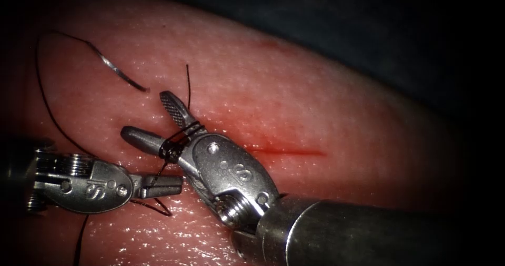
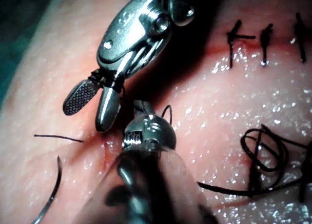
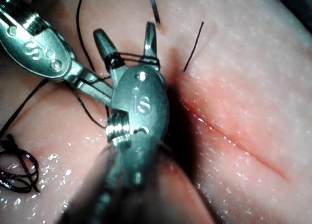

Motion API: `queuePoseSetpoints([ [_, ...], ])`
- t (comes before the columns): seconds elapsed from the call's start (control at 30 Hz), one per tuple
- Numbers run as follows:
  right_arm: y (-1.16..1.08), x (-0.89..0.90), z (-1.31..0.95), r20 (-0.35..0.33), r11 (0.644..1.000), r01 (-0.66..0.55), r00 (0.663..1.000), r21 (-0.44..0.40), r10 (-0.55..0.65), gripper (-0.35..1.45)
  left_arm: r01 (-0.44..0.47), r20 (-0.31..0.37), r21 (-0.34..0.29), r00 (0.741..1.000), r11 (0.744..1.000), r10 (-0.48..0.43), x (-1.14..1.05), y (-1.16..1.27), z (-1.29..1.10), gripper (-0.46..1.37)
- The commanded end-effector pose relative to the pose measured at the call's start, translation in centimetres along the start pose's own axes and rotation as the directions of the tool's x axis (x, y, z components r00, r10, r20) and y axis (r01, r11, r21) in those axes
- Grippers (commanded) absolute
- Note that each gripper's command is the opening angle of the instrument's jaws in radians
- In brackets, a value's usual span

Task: Wound Closure
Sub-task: Grasp the suture tail using the right tool.

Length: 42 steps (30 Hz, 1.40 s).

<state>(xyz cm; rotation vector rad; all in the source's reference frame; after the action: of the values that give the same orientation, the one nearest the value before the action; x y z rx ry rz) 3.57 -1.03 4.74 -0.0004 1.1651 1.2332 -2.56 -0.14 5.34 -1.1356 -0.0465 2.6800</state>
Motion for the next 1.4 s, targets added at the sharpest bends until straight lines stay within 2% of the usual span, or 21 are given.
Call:
queuePoseSetpoints([
  [0.03,0.03,0.01,-0.02,-0.003,1.000,0.004,1.000,-0.014,-0.004,1.39,0.004,-0.001,-0.002,1.000,1.000,-0.004,-0.02,-0.01,0.00,-0.35],
  [0.23,0.15,0.05,-0.10,-0.003,0.998,-0.022,1.000,-0.055,0.022,1.37,0.011,0.006,0.006,1.000,1.000,-0.012,-0.12,-0.04,0.03,-0.35],
  [0.4,0.21,0.02,-0.09,-0.017,0.994,-0.057,0.998,-0.091,0.055,1.40,0.020,0.007,0.011,1.000,1.000,-0.020,-0.18,-0.10,0.09,-0.35],
  [0.5,0.22,-0.02,-0.04,-0.024,0.991,-0.086,0.996,-0.103,0.084,1.39,0.027,0.008,0.019,1.000,0.999,-0.028,-0.20,-0.15,0.16,-0.35],
  [0.6,0.25,-0.06,0.02,-0.010,0.990,-0.105,0.994,-0.097,0.104,1.27,0.032,0.001,0.032,0.999,0.999,-0.032,-0.22,-0.20,0.25,-0.35],
  [0.8,0.42,-0.08,0.17,-0.001,0.987,-0.104,0.995,-0.122,0.105,1.27,0.047,-0.025,0.071,0.999,0.996,-0.046,-0.28,-0.31,0.36,-0.35],
  [1.03,0.59,-0.04,0.34,0.018,0.981,-0.099,0.994,-0.164,0.104,1.27,0.056,-0.031,0.081,0.998,0.995,-0.054,-0.29,-0.39,0.42,-0.35],
  [1.4,0.74,-0.14,0.52,0.063,0.984,-0.091,0.993,-0.154,0.102,1.26,0.064,-0.019,0.095,0.998,0.993,-0.062,-0.35,-0.52,0.48,-0.35],
])
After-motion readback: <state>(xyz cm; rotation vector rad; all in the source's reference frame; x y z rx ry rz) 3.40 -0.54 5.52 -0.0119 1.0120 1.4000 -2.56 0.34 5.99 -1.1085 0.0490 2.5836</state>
